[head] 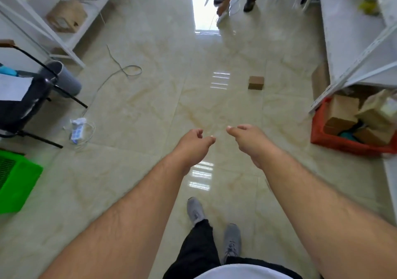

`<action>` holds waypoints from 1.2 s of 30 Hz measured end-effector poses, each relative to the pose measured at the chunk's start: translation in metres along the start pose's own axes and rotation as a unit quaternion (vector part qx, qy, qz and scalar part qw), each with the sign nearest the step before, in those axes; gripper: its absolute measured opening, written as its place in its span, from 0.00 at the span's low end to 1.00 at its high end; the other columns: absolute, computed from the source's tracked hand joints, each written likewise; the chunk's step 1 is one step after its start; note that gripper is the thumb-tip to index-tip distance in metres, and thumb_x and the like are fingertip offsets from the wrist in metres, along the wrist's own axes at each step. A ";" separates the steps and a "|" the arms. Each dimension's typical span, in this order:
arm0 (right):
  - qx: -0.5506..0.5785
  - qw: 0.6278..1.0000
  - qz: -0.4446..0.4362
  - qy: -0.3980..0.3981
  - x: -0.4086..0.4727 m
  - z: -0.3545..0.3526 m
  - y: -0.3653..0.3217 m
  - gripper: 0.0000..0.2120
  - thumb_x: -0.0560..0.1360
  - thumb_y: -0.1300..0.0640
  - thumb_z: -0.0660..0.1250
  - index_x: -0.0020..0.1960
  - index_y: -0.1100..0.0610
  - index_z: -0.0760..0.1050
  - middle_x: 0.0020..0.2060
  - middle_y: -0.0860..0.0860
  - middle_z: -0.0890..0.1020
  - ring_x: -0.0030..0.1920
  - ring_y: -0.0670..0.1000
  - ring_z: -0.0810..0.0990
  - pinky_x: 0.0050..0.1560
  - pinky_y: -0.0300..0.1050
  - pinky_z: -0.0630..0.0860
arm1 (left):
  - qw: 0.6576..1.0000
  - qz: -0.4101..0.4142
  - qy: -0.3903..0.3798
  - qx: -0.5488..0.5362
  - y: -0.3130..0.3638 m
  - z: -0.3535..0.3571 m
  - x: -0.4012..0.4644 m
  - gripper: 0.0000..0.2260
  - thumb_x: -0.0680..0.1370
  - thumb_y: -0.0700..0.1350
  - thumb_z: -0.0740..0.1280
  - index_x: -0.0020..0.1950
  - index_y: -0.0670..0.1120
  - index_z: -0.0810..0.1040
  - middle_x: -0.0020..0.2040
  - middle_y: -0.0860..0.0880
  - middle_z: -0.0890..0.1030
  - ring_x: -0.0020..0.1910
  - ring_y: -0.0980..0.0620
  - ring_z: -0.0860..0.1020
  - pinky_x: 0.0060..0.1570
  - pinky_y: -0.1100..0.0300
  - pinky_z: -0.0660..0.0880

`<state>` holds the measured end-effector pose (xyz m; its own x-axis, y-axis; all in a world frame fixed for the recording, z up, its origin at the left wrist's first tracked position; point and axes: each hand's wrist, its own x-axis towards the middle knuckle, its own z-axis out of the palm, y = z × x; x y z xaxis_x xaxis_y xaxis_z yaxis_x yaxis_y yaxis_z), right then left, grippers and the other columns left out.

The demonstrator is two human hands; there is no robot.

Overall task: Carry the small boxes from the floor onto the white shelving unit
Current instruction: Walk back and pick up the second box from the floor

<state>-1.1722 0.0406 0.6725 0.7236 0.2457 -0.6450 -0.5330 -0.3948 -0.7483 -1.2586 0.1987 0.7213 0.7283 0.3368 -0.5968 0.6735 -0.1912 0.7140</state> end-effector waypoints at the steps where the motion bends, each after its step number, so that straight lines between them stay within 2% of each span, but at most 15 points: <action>1: -0.002 1.000 0.005 0.008 0.011 -0.002 -0.007 0.31 0.62 0.31 0.71 0.56 0.48 0.70 0.42 0.42 0.68 0.39 0.45 0.67 0.42 0.43 0.67 | 1.000 0.002 -0.004 0.003 0.007 -0.002 0.014 0.33 0.83 0.52 0.70 0.85 0.44 0.64 0.80 0.46 0.73 0.77 0.47 0.74 0.72 0.55 0.69; 4: 0.003 0.999 0.001 0.039 0.050 -0.007 -0.030 0.28 0.66 0.34 0.70 0.58 0.50 0.72 0.42 0.43 0.68 0.38 0.45 0.65 0.41 0.42 0.66 | 1.000 0.015 -0.018 0.013 0.030 -0.013 0.056 0.33 0.83 0.52 0.70 0.85 0.43 0.65 0.80 0.46 0.73 0.77 0.47 0.74 0.74 0.53 0.69; 8: 0.021 0.997 -0.004 0.068 0.102 -0.011 -0.061 0.48 0.60 0.30 0.70 0.72 0.58 0.76 0.58 0.51 0.74 0.53 0.50 0.74 0.61 0.50 0.71 | 0.999 0.031 -0.034 0.022 0.064 -0.037 0.114 0.33 0.83 0.51 0.70 0.86 0.43 0.65 0.81 0.45 0.72 0.79 0.46 0.72 0.71 0.55 0.68; 10: 0.020 0.997 0.005 0.080 0.121 -0.011 -0.078 0.50 0.61 0.30 0.71 0.75 0.58 0.75 0.60 0.51 0.78 0.57 0.51 0.77 0.66 0.51 0.75 | 0.998 0.036 -0.041 0.031 0.080 -0.048 0.139 0.33 0.83 0.51 0.70 0.85 0.42 0.65 0.81 0.44 0.73 0.78 0.46 0.73 0.72 0.55 0.68; 13: 0.051 0.995 0.001 0.082 0.148 -0.016 -0.102 0.43 0.61 0.30 0.71 0.69 0.53 0.76 0.43 0.42 0.70 0.39 0.43 0.68 0.42 0.42 0.70 | 0.997 0.038 -0.053 0.043 0.107 -0.058 0.175 0.33 0.83 0.51 0.70 0.85 0.43 0.65 0.80 0.45 0.73 0.78 0.46 0.73 0.71 0.55 0.68; 15: 0.057 0.993 0.000 0.100 0.169 -0.025 -0.115 0.48 0.62 0.31 0.70 0.74 0.60 0.76 0.43 0.42 0.69 0.38 0.43 0.65 0.40 0.41 0.66 | 0.996 0.037 -0.063 0.044 0.127 -0.059 0.198 0.33 0.83 0.52 0.70 0.85 0.43 0.65 0.81 0.45 0.73 0.78 0.46 0.73 0.69 0.56 0.68; 17: 0.067 0.993 0.002 0.101 0.187 -0.035 -0.129 0.51 0.63 0.32 0.70 0.79 0.61 0.73 0.52 0.48 0.76 0.45 0.46 0.74 0.50 0.44 0.74 | 0.996 0.039 -0.071 0.048 0.149 -0.057 0.221 0.33 0.83 0.52 0.70 0.86 0.44 0.65 0.81 0.45 0.73 0.78 0.46 0.73 0.70 0.55 0.69; 18: 0.074 0.992 0.003 0.104 0.196 -0.040 -0.136 0.51 0.65 0.32 0.70 0.80 0.60 0.71 0.60 0.52 0.79 0.55 0.50 0.79 0.61 0.47 0.77 | 0.995 0.040 -0.073 0.052 0.159 -0.055 0.232 0.33 0.83 0.52 0.70 0.86 0.44 0.65 0.81 0.45 0.73 0.78 0.46 0.73 0.69 0.55 0.69; 20: 0.085 0.991 -0.005 0.105 0.218 -0.051 -0.151 0.48 0.70 0.35 0.71 0.83 0.60 0.68 0.74 0.56 0.78 0.73 0.56 0.77 0.76 0.58 0.73 | 0.994 0.041 -0.078 0.060 0.183 -0.049 0.256 0.33 0.83 0.53 0.70 0.86 0.44 0.65 0.81 0.46 0.73 0.78 0.46 0.73 0.68 0.56 0.69; 22: 0.090 0.991 -0.010 0.103 0.243 -0.067 -0.164 0.46 0.73 0.37 0.71 0.83 0.60 0.67 0.78 0.57 0.76 0.78 0.58 0.75 0.79 0.61 0.71 | 0.994 0.045 -0.079 0.066 0.208 -0.044 0.281 0.33 0.83 0.53 0.70 0.86 0.45 0.65 0.81 0.46 0.73 0.78 0.46 0.74 0.70 0.55 0.69; 25: 0.092 0.990 -0.003 0.108 0.289 -0.100 -0.187 0.45 0.71 0.36 0.72 0.81 0.60 0.70 0.73 0.57 0.79 0.73 0.57 0.78 0.75 0.57 0.74 | 0.994 0.047 -0.068 0.076 0.255 -0.029 0.321 0.33 0.83 0.52 0.70 0.86 0.45 0.65 0.81 0.46 0.73 0.78 0.46 0.74 0.72 0.54 0.69; 27: 0.102 0.988 0.006 0.114 0.311 -0.122 -0.205 0.33 0.73 0.38 0.72 0.69 0.60 0.78 0.59 0.54 0.81 0.54 0.52 0.81 0.59 0.46 0.78 | 0.993 0.049 -0.071 0.082 0.284 -0.020 0.343 0.33 0.83 0.52 0.70 0.86 0.45 0.65 0.81 0.47 0.72 0.78 0.46 0.73 0.69 0.56 0.68; 29: 0.122 0.987 0.012 0.107 0.329 -0.139 -0.224 0.19 0.76 0.41 0.72 0.56 0.55 0.78 0.51 0.50 0.78 0.40 0.45 0.73 0.44 0.40 0.71 | 0.992 0.048 -0.072 0.089 0.308 -0.013 0.361 0.32 0.83 0.51 0.70 0.86 0.44 0.65 0.81 0.47 0.73 0.78 0.47 0.73 0.67 0.58 0.67; 33: 0.123 0.986 0.018 0.114 0.365 -0.164 -0.255 0.41 0.65 0.33 0.72 0.70 0.56 0.78 0.51 0.46 0.74 0.46 0.47 0.72 0.49 0.45 0.72 | 0.992 0.041 -0.082 0.092 0.347 -0.009 0.399 0.32 0.83 0.52 0.70 0.85 0.45 0.65 0.81 0.47 0.72 0.78 0.47 0.73 0.66 0.58 0.67; 36: 0.128 0.985 0.031 0.110 0.391 -0.176 -0.279 0.19 0.72 0.37 0.72 0.54 0.49 0.76 0.41 0.42 0.71 0.40 0.44 0.70 0.42 0.41 0.69 | 0.991 0.043 -0.088 0.096 0.373 -0.012 0.433 0.32 0.83 0.52 0.69 0.86 0.45 0.65 0.82 0.47 0.72 0.79 0.46 0.72 0.67 0.57 0.66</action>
<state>-0.6631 0.0907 0.6558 0.7486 0.0188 -0.6628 -0.6522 -0.1592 -0.7412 -0.6935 0.2841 0.7342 0.7831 0.1500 -0.6035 0.6080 -0.3887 0.6923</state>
